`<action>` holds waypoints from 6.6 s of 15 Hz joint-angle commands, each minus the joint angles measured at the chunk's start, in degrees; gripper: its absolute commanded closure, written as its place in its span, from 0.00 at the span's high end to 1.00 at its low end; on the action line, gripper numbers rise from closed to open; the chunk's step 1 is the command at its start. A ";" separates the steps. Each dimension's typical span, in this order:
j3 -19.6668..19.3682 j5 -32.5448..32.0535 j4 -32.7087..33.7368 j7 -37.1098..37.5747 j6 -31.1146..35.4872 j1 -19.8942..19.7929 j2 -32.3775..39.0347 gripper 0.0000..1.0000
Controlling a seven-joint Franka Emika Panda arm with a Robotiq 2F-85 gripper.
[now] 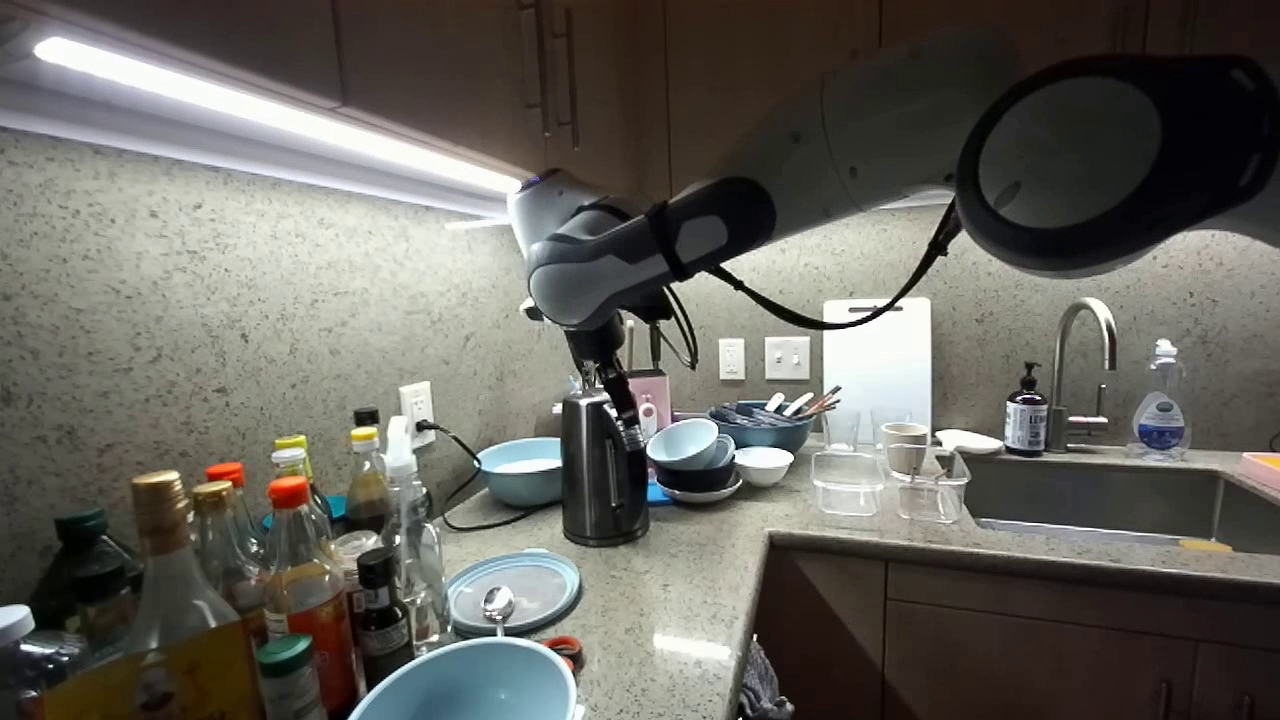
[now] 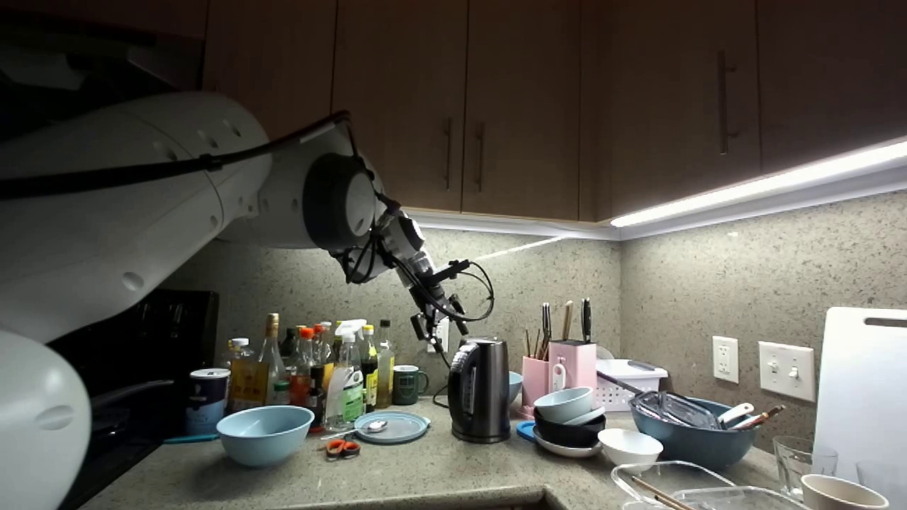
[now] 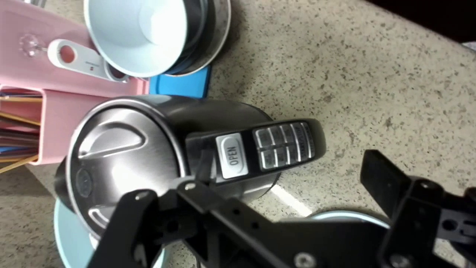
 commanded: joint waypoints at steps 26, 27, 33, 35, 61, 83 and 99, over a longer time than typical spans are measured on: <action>-2.66 -5.58 3.55 -5.95 1.49 1.07 4.95 1.00; -2.71 -5.51 3.81 -5.53 0.44 1.03 5.25 1.00; -2.48 -5.03 6.60 -5.13 -2.23 0.81 7.26 1.00; -2.43 -5.07 7.77 -5.16 -2.57 0.97 8.25 1.00; -10.92 -9.16 20.60 4.32 -0.15 11.45 17.06 1.00; -14.05 -7.71 25.36 3.77 -5.46 12.33 20.32 1.00; -17.34 -8.29 32.73 3.92 -5.31 12.60 25.66 1.00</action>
